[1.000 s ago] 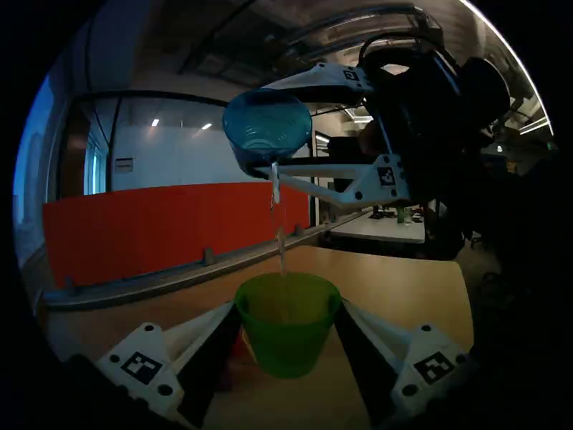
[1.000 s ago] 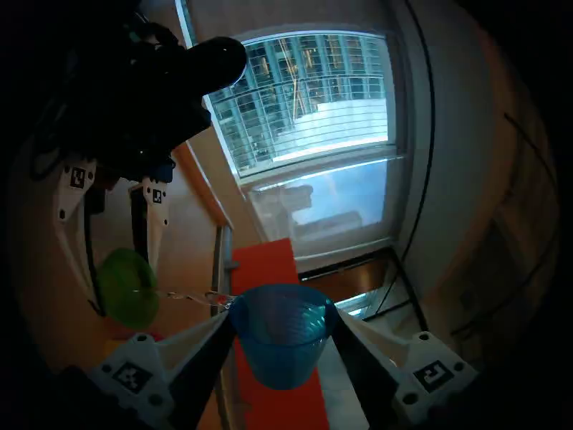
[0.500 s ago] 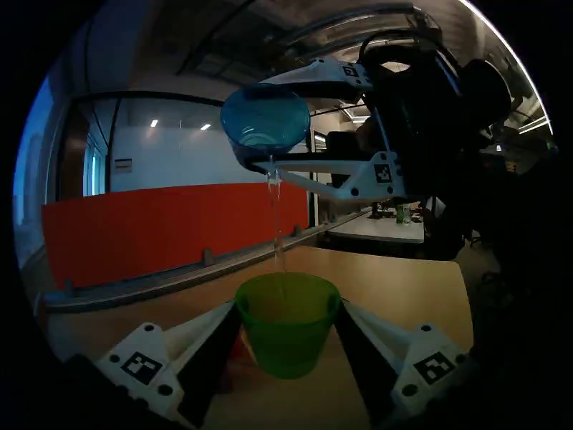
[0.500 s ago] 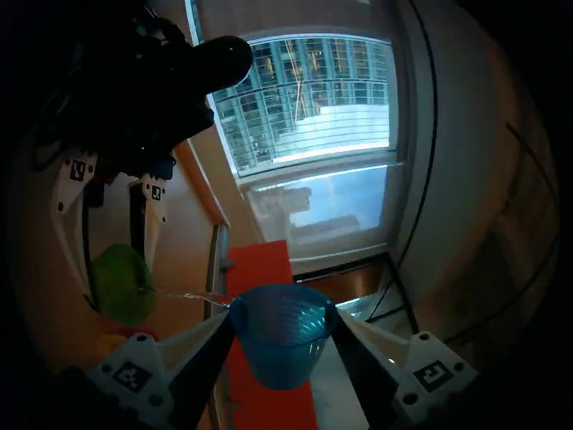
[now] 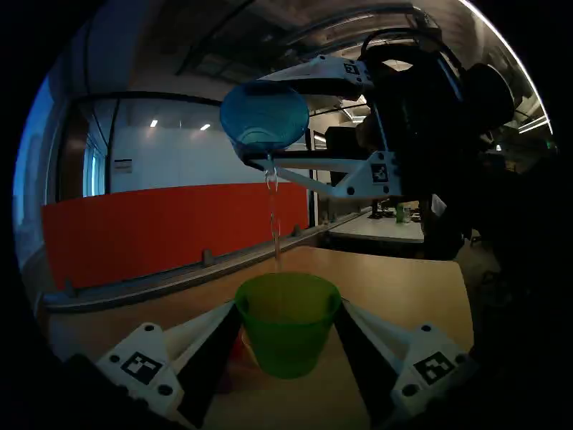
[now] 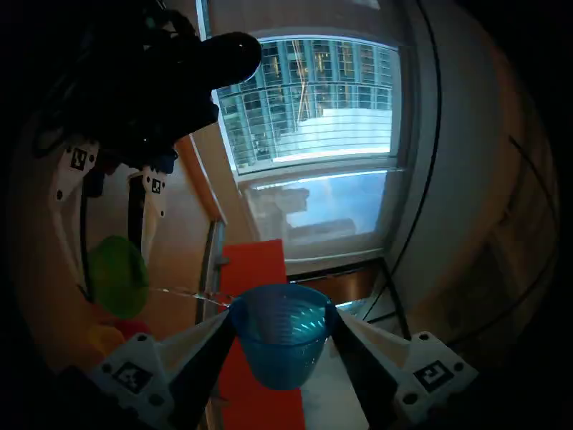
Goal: Pour water
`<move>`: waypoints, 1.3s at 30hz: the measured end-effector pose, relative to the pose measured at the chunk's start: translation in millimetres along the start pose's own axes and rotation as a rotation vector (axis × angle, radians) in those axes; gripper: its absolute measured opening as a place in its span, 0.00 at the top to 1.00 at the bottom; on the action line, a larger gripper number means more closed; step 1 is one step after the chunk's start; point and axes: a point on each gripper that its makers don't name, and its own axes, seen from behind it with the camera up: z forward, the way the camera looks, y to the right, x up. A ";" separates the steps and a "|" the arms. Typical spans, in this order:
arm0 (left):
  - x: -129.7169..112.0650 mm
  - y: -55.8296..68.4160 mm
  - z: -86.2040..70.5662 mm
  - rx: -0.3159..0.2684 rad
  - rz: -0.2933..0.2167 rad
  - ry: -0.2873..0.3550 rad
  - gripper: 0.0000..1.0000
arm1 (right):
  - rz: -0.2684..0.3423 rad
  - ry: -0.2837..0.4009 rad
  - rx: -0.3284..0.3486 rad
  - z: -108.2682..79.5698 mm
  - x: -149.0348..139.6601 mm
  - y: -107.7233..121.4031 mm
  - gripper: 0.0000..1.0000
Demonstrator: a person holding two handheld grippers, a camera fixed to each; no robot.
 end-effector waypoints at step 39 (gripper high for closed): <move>1.4 0.5 -0.6 0.000 -0.009 0.011 0.14 | -0.191 0.027 -0.019 5.6 20.4 9.7 0.09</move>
